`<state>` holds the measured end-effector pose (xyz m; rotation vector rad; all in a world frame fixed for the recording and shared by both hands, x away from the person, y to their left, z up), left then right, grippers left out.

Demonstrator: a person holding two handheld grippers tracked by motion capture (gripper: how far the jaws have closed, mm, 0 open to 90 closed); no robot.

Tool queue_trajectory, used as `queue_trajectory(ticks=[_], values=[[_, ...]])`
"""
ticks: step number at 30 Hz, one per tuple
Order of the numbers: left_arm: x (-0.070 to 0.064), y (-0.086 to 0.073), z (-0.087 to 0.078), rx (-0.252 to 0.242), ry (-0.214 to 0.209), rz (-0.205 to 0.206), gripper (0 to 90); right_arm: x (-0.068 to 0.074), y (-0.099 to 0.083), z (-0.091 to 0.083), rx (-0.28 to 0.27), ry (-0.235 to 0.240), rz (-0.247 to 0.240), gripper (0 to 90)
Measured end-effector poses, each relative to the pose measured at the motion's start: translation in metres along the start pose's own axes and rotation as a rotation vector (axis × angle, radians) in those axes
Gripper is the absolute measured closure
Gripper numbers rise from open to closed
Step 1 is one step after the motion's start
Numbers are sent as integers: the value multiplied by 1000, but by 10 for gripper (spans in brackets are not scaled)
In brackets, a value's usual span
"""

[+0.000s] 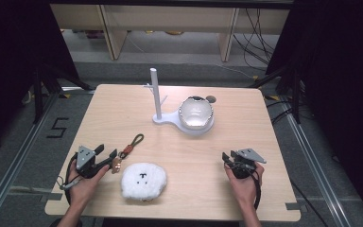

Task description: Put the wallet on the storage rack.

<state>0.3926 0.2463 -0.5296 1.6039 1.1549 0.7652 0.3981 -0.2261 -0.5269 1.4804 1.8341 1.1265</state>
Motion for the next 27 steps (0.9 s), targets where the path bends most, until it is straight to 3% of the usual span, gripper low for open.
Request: queue_trajectory(ticks=[1, 2, 3, 6, 10, 14, 15, 21, 22, 25, 27], values=[[-1, 0, 0, 5, -5, 7, 404, 0, 2, -1, 4, -9, -8, 618], [-1, 1, -1, 16, -3, 12, 404, 2, 4, -5, 17, 17, -3, 618], [-2, 2, -2, 22, -8, 14, 405, 3, 5, -4, 8, 4, -12, 618], [-3, 4, -2, 42, -12, 27, 404, 8, 7, -8, 63, 48, 17, 618], [-1, 4, -2, 60, -20, 30, 408, 17, 10, -9, 123, 97, 10, 617], [0, 4, -2, 69, -23, 19, 408, 29, 20, -10, 190, 111, -5, 614], [0, 4, -3, 72, -28, 17, 408, 33, 22, -10, 204, 142, -6, 614], [-2, 2, -5, 96, -66, 28, 406, 63, 37, -8, 357, 202, -34, 615], [-2, 2, -5, 100, -69, 31, 405, 71, 39, -9, 411, 212, -16, 614], [-4, 1, -6, 105, -69, 39, 406, 84, 41, -3, 451, 257, -46, 610], [-5, 1, -6, 107, -74, 44, 405, 95, 42, 1, 513, 278, -35, 607]])
Point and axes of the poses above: each handheld gripper's, and its own axes: z roughly forward along the jaws, y roughly out of its top, x roughly to its left, the point moved 3 cm from there along z, roughly forward along the jaws
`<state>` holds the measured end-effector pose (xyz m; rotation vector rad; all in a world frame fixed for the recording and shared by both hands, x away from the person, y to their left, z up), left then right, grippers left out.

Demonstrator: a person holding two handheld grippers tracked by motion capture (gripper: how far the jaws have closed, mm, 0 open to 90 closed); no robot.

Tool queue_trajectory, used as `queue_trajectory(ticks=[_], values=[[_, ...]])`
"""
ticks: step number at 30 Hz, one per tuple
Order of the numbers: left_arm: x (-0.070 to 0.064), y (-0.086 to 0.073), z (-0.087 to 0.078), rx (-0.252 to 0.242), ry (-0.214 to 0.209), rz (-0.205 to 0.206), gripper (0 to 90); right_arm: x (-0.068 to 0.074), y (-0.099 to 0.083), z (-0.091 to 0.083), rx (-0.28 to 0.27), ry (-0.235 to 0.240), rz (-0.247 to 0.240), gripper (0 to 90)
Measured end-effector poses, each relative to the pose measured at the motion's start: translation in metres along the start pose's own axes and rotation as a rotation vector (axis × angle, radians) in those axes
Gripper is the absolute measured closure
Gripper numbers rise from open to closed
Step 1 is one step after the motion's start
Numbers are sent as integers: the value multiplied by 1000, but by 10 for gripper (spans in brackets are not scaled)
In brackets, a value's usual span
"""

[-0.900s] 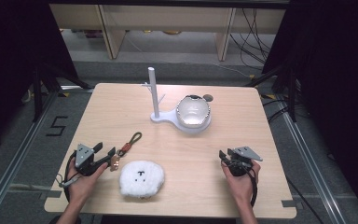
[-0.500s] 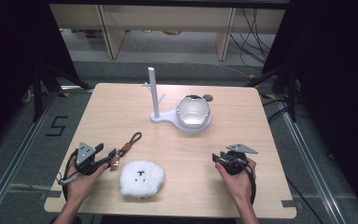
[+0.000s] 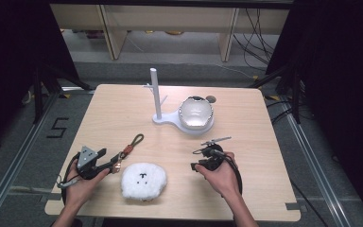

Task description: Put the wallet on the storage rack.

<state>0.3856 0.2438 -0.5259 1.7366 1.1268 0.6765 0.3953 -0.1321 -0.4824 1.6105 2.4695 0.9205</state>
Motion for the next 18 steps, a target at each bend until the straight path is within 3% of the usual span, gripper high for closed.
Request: queue_trajectory(ticks=[2, 5, 8, 10, 14, 15, 18], values=[[-1, 0, 0, 7, 1, 6, 403, 5, 3, 4, 16, 12, -32, 606], [-1, -1, 1, 10, 2, 4, 402, 14, 7, 9, 59, 36, -11, 603], [-2, -1, 1, 9, -6, 6, 401, 21, 9, 18, 103, 30, -18, 593], [-3, -1, 2, 14, -6, 10, 401, 24, 10, 22, 134, 25, -51, 584], [-5, -1, 2, 17, -13, 13, 399, 35, 14, 29, 157, 52, -66, 570], [-6, -1, 3, 16, -19, 16, 399, 35, 16, 32, 148, 67, -108, 567], [-7, -2, 3, 19, -16, 17, 399, 43, 19, 35, 170, 64, -99, 566]])
Point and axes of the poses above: each handheld gripper's, and its own axes: z roughly forward along the jaws, y roughly out of its top, x roughly to its left, the point moved 3 cm from there along z, roughly forward along the jaws
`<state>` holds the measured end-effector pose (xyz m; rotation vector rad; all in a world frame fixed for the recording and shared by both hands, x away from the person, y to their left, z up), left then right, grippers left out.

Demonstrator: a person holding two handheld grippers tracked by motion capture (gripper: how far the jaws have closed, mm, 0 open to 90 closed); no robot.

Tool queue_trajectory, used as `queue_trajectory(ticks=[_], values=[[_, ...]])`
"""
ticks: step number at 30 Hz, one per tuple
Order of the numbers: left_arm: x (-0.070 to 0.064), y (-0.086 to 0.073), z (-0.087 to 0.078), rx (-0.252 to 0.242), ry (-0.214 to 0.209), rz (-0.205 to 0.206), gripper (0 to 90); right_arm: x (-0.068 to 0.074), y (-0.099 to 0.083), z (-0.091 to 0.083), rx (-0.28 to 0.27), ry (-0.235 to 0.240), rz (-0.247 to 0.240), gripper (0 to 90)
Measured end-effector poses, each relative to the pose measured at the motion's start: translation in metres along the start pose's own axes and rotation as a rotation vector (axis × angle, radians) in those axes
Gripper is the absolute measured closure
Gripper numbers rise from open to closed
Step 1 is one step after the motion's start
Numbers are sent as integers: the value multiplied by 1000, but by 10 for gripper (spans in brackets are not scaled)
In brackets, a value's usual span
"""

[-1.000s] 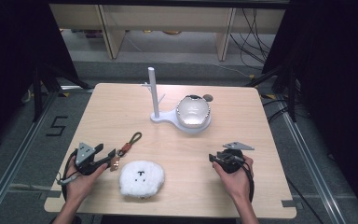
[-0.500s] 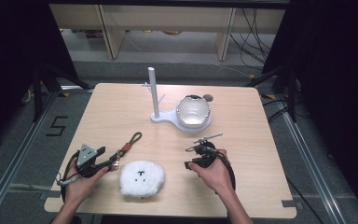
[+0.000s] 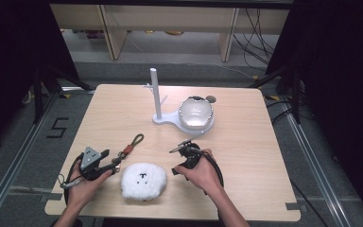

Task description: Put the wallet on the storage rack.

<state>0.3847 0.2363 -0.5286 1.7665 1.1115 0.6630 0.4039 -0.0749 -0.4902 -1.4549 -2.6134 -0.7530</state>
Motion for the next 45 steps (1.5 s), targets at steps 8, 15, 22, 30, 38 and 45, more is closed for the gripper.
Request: queue_trajectory(ticks=[8, 15, 22, 30, 38, 45], values=[[1, 1, 0, -2, -2, -1, 395, 13, 10, 8, 30, 29, -9, 556], [0, 0, -1, 3, 3, -1, 394, 26, 18, 17, 69, 45, -32, 538], [0, 0, 0, 4, 2, 0, 393, 34, 23, 30, 74, 77, -56, 496], [1, 1, -2, -8, 7, 1, 395, 40, 24, 42, 109, 71, -50, 476], [2, -1, -2, -3, 9, -5, 396, 43, 22, 50, 135, 64, -37, 506], [1, -2, -1, -5, 2, -8, 396, 45, 22, 50, 152, 60, -62, 706]])
Point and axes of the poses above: each handheld gripper's, and its own axes: z roughly forward along the jaws, y roughly out of its top, x roughly to its left, the point moved 3 cm from there along z, roughly forward along the jaws
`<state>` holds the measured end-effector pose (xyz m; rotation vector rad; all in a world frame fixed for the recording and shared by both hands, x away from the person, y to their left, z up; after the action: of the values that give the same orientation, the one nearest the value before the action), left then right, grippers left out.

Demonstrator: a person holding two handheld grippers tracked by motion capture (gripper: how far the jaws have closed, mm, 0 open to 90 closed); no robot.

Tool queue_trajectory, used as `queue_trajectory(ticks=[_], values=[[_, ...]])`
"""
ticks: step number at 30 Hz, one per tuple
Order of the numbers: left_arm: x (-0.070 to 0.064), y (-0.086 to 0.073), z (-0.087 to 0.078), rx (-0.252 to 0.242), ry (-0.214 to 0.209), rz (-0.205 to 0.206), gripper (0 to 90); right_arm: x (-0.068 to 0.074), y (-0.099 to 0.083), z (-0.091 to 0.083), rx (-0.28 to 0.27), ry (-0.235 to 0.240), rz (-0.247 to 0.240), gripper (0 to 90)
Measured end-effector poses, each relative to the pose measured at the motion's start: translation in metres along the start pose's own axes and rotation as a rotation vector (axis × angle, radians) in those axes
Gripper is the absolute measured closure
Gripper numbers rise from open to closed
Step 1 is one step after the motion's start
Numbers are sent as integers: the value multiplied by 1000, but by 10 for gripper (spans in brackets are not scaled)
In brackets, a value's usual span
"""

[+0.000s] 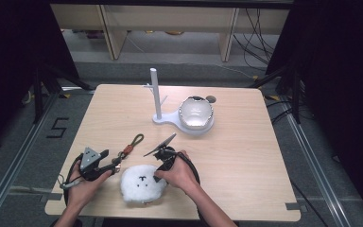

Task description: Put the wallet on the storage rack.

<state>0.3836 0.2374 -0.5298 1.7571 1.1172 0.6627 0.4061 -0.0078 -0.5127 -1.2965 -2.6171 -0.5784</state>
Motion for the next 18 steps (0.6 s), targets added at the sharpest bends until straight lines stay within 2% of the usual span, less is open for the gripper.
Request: queue_trajectory(ticks=[1, 4, 7, 8, 9, 10, 11, 12, 13, 15, 18], values=[[0, 0, 0, 2, 1, 0, 395, -1, 0, 0, -16, 6, -15, 738], [0, 0, 0, 1, 0, 1, 395, -1, -1, -4, -40, 52, -8, 786], [1, 0, 0, -8, 0, -3, 396, -2, -4, -10, -78, 57, -34, 804], [1, 0, 0, -9, 3, -3, 395, -4, -5, -13, -99, 51, -49, 807], [1, 0, -1, -8, 5, -1, 396, -5, -5, -17, -107, 35, -41, 811], [1, 0, -1, -6, 6, -1, 395, -4, -5, -20, -136, 47, -42, 813], [1, 0, -1, -9, 5, -1, 395, -6, -6, -25, -144, 38, -60, 815], [2, 0, -1, -9, 10, -2, 395, -7, -7, -30, -156, 27, -51, 818], [2, 0, -1, -9, 11, -3, 396, -6, -7, -35, -173, 54, -53, 819], [2, 0, -1, -13, 10, -6, 395, -9, -8, -45, -206, 53, -63, 822], [2, 0, 0, -18, 5, -10, 395, -14, -10, -60, -248, 8, -52, 826]])
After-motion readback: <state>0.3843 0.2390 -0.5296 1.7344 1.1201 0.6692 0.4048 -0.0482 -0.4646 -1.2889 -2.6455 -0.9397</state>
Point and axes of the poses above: each handheld gripper's, and its own axes: z roughly forward along the jaws, y roughly out of its top, x roughly to its left, the point moved 3 cm from there along z, roughly forward along the jaws
